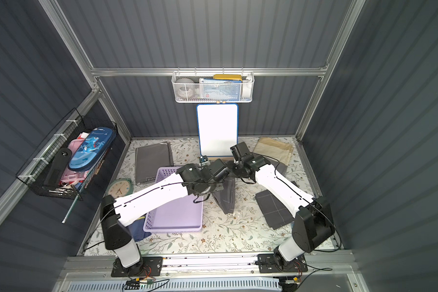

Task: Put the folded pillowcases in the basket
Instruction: Place the pillowcase in the basket.

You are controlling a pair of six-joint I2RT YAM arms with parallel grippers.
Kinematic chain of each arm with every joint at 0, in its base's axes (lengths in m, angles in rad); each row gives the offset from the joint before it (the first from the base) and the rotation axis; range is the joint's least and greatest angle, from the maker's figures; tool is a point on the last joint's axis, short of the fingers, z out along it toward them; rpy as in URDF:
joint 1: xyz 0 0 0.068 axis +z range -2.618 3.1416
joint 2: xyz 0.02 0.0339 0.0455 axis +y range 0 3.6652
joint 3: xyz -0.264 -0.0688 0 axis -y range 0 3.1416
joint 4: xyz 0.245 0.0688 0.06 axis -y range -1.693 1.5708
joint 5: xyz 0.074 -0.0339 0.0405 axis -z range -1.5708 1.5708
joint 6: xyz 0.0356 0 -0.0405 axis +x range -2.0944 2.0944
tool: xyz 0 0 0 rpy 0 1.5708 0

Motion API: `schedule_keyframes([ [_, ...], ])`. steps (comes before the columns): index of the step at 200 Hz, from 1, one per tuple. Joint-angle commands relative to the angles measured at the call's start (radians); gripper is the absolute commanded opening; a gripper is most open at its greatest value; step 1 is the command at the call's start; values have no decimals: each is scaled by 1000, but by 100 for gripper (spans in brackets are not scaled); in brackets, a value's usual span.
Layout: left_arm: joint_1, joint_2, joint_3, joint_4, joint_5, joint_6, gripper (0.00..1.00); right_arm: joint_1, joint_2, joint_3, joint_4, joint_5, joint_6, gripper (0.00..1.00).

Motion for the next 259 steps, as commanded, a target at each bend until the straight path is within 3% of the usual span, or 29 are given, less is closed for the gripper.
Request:
schedule_keyframes([
  [1,-4,-108,-91,-82,-36,-81,0,64,8,59,-24,-11,29,0],
  [41,50,-294,-329,-86,-3,-181,0,165,123,182,-16,-79,63,0],
  [83,175,-406,-447,-86,9,-155,0,239,248,290,10,-122,97,0],
  [150,299,-426,-552,-88,-16,-105,0,296,395,336,76,-173,152,0],
  [212,315,-390,-628,-87,-10,-152,0,293,567,387,107,-160,127,0],
  [259,315,-420,-697,-94,32,-196,0,280,568,351,104,-73,115,0],
])
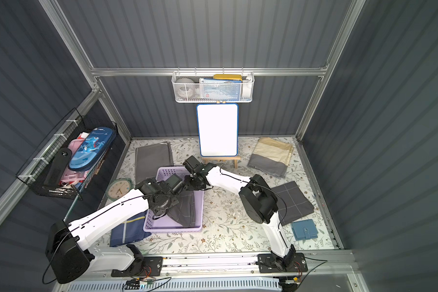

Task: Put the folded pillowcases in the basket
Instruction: Place the pillowcase in the basket.

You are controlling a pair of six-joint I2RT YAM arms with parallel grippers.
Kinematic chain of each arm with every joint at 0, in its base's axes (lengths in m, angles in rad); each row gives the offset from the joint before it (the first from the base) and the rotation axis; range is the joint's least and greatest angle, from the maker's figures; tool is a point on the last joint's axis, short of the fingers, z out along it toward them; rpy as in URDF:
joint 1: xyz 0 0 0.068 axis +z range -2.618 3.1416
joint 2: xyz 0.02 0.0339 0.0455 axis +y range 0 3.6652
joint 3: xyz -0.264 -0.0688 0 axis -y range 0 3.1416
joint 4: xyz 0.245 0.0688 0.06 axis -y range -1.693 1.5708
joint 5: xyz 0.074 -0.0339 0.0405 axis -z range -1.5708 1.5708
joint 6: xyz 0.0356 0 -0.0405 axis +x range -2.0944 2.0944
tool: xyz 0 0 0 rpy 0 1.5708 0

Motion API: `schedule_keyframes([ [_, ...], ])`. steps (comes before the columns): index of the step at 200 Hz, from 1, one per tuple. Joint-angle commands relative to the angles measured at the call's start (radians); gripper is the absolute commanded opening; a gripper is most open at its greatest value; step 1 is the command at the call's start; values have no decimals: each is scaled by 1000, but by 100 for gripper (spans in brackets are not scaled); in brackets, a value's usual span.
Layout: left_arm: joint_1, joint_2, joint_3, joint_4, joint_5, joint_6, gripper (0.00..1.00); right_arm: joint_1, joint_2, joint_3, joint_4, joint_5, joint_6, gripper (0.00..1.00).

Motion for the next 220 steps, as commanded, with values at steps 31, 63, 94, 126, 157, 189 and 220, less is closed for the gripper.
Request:
schedule_keyframes([
  [31,6,-4,-67,-4,35,-37,0,-39,-22,-23,-15,91,-22,0],
  [63,6,-14,-108,5,37,-46,0,-54,-17,-46,-2,100,-19,0],
  [94,8,-18,-107,0,37,-57,47,-56,-2,-28,-9,86,-27,0],
  [126,5,-19,-78,-14,25,-58,93,-54,8,-4,-23,66,-32,0],
  [157,5,-34,-6,2,9,-29,98,-51,30,33,-49,40,-46,0],
  [189,5,-27,55,-2,-26,-11,99,-48,46,73,-98,67,-60,31],
  [220,5,-27,86,-10,-34,-3,99,-46,-13,39,-111,140,-63,63],
])
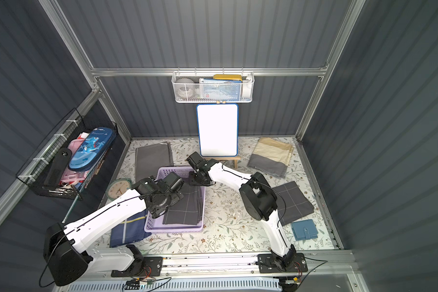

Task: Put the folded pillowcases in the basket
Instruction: Place the pillowcase in the basket, then adjust the pillowcase at the center of the board.

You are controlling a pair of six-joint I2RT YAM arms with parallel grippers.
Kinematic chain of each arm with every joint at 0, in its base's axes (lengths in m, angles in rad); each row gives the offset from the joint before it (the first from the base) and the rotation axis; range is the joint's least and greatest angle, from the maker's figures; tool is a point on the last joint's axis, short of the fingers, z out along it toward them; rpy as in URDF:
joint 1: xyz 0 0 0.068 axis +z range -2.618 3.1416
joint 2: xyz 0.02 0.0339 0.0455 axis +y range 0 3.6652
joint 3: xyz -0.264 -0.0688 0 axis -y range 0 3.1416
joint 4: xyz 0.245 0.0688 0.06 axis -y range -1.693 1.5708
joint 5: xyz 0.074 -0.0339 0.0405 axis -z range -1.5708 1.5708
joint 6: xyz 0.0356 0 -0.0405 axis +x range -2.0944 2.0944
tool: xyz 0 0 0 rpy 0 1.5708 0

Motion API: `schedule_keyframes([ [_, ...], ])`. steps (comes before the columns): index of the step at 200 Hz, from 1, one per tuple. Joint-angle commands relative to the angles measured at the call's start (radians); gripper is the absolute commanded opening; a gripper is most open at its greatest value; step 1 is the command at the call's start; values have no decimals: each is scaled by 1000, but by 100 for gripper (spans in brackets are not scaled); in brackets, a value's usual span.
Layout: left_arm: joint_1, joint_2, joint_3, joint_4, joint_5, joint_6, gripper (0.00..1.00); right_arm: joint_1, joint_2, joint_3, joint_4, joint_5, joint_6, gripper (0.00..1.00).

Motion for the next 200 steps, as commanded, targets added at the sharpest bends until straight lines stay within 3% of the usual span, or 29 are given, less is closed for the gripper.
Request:
schedule_keyframes([
  [1,4,-14,29,-33,-32,22,99,1,-46,-18,-56,74,-16,64],
  [40,5,-42,46,-39,-34,20,99,12,-198,-118,-28,142,-14,74],
  [64,4,-45,53,7,-26,62,99,14,-287,-166,-56,179,-31,74],
  [88,4,-13,73,60,-47,182,99,-9,-376,-254,-129,257,-53,72],
  [103,-7,17,89,146,-26,259,94,-76,-474,-380,-134,284,-45,70],
  [128,-82,103,178,291,-26,375,88,-290,-662,-628,-57,285,-16,61],
  [137,-124,142,218,354,-27,415,82,-368,-709,-691,-39,294,-26,48],
  [145,-159,186,251,416,-18,453,73,-442,-730,-729,-40,281,-23,18],
  [148,-174,203,258,444,-9,470,69,-466,-736,-740,-42,274,-21,0],
  [151,-185,221,270,470,1,487,65,-493,-741,-752,-44,272,-16,0],
  [163,-223,306,338,529,39,533,25,-596,-755,-797,-42,215,2,0],
  [173,-248,378,400,532,42,537,0,-663,-763,-836,-18,189,16,0],
  [200,-297,501,468,572,81,568,0,-834,-753,-875,8,164,11,0],
])
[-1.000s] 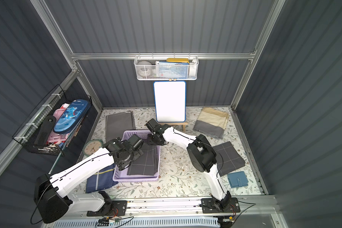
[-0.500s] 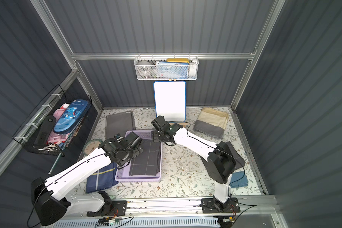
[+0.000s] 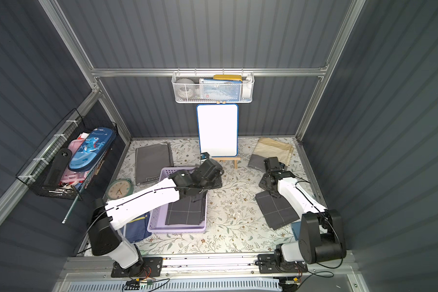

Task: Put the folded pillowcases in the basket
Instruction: Adjust the pillowcase at the center of the board.

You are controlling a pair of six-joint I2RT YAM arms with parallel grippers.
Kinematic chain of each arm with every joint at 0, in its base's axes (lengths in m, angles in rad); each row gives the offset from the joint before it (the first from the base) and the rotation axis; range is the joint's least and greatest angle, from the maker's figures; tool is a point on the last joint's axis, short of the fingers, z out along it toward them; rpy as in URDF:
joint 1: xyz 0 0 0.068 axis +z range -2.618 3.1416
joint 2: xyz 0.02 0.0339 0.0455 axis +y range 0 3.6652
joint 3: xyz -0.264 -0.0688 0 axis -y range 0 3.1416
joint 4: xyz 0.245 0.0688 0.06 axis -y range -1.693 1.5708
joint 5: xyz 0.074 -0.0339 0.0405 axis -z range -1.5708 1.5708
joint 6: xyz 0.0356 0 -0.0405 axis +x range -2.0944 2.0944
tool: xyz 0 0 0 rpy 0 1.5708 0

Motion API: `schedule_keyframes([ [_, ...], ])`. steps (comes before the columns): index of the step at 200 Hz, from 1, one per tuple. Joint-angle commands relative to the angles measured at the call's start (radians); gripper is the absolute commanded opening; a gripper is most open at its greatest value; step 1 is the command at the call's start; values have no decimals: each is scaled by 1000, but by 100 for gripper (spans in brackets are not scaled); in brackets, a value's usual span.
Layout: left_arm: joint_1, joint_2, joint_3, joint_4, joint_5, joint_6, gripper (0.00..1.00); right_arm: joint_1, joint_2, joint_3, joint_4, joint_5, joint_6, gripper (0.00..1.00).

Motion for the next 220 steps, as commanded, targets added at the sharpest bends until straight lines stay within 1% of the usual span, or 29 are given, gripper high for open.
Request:
schedule_keyframes([
  [1,-30,75,38,77,55,91,0,-108,5,-19,20,-44,10,0],
  [18,-56,56,-13,159,83,127,0,-191,-2,-33,22,-27,31,0],
  [36,-57,-13,-105,261,148,127,0,-201,-55,-86,75,2,40,0],
  [39,-57,-23,-145,274,160,126,0,-200,-59,-96,89,7,36,0],
  [47,-57,-53,-187,314,177,135,0,-202,-64,-110,106,24,34,0],
  [55,-57,-77,-214,333,173,136,8,-206,-55,-112,102,43,39,0],
  [70,-57,-90,-218,322,160,133,17,-216,-10,-93,71,35,38,0],
  [84,-57,-91,-213,296,132,116,23,-222,43,-60,33,66,39,0],
  [106,-57,-100,-238,304,124,90,26,-241,102,-45,32,49,45,0],
  [118,-57,-109,-243,307,142,86,27,-239,127,-35,28,1,39,0],
  [144,-57,-141,-239,289,129,84,29,-230,170,-34,33,-67,27,0],
  [165,-57,-162,-252,279,114,84,30,-171,213,-12,35,-105,-3,0],
  [188,-57,-166,-254,263,100,81,30,-82,311,64,-8,-158,-29,0],
  [196,-57,-164,-251,258,97,79,30,-38,340,91,-25,-150,-31,0],
  [208,-57,-163,-248,247,93,78,30,57,378,125,-38,-149,-61,0],
  [220,-57,-160,-245,233,86,77,30,153,416,167,-80,-116,-91,0],
])
